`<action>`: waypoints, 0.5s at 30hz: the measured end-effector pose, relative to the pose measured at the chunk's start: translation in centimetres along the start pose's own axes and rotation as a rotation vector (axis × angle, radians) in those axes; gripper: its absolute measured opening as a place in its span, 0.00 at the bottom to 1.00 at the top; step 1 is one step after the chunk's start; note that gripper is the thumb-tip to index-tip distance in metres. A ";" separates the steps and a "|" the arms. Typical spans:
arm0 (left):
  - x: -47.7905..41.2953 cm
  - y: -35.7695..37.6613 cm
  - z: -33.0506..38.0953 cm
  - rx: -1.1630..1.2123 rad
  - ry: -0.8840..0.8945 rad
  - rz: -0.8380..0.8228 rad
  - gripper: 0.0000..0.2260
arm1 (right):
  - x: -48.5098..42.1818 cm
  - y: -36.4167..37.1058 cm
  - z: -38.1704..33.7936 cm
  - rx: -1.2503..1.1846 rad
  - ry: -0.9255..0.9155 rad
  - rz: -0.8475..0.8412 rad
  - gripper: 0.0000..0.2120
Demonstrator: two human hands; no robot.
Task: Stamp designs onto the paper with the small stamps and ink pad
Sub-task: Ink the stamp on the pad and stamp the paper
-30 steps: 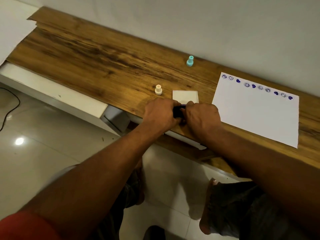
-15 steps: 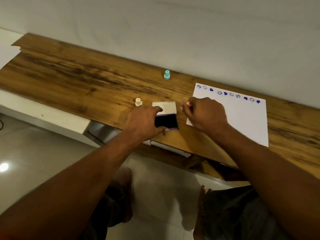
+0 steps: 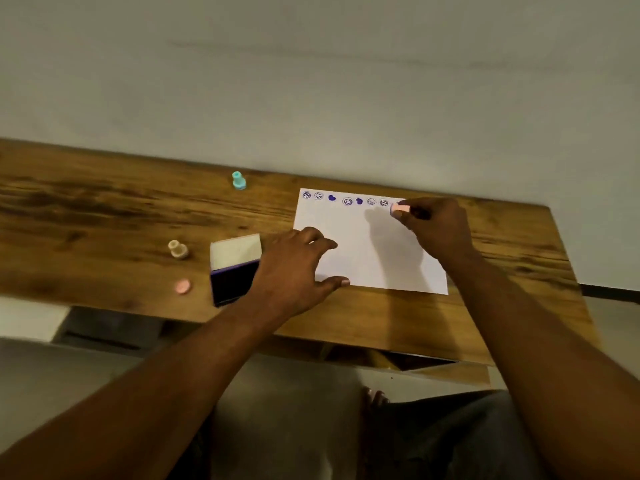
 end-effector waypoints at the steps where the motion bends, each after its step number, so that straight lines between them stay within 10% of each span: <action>1: -0.5 0.6 0.4 -0.017 0.001 -0.028 0.34 | -0.3 0.0 0.4 0.044 -0.016 0.025 0.14; 7: -3.1 3.2 2.0 -0.058 0.086 -0.110 0.37 | -2.3 -1.7 4.0 0.107 -0.019 0.261 0.10; 15: -4.7 3.1 -0.2 -0.226 -0.027 -0.164 0.43 | -3.1 1.2 2.7 0.128 -0.156 0.142 0.12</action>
Point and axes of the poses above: each hand's wrist, its own x-axis away from the middle knuckle, its own y-axis out of the palm, z = x × y, the point moved 1 cm from there along -x, towards the middle knuckle, and after that the axes turned 5 degrees about x, right-handed, at the moved point
